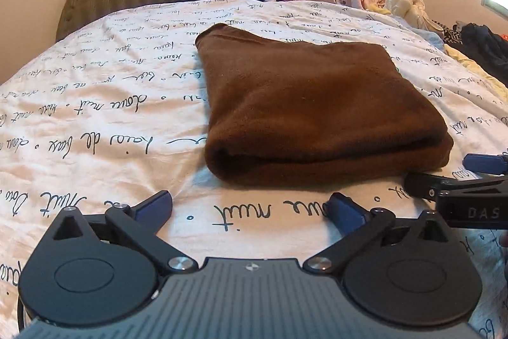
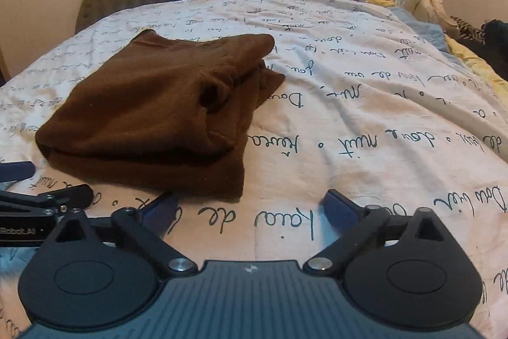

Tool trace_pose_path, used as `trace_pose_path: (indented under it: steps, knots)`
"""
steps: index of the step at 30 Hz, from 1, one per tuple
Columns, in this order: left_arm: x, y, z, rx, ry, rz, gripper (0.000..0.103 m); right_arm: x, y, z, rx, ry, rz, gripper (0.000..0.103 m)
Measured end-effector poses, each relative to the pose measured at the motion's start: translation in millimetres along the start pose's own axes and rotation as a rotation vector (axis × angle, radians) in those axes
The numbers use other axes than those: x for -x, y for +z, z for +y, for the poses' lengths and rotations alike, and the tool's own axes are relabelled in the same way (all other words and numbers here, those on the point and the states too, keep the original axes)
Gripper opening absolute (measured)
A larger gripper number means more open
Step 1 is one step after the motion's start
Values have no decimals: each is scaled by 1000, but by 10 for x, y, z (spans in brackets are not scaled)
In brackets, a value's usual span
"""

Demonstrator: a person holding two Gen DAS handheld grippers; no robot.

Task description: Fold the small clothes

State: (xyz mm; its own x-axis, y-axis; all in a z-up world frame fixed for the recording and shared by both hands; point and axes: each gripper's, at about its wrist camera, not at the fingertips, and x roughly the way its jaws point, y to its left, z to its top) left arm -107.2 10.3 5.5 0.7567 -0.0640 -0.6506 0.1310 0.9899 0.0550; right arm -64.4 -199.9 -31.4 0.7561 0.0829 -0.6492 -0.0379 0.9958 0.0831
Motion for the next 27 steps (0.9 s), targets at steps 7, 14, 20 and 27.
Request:
trace_pose_path:
  steps: [7, 14, 20, 27]
  knots:
    - [1, -1, -13, -1, 2, 0, 103, -10, -5, 28, -3, -28, -12, 103]
    - [0, 0, -11, -1, 1, 0, 103, -7, -11, 15, -11, -17, -16, 103]
    - [0, -1, -9, -1, 1, 0, 103, -6, -15, 6, -11, -13, -17, 103]
    - [-8, 9, 1, 7, -5, 1, 103, -7, -13, 3, -12, -10, -16, 103]
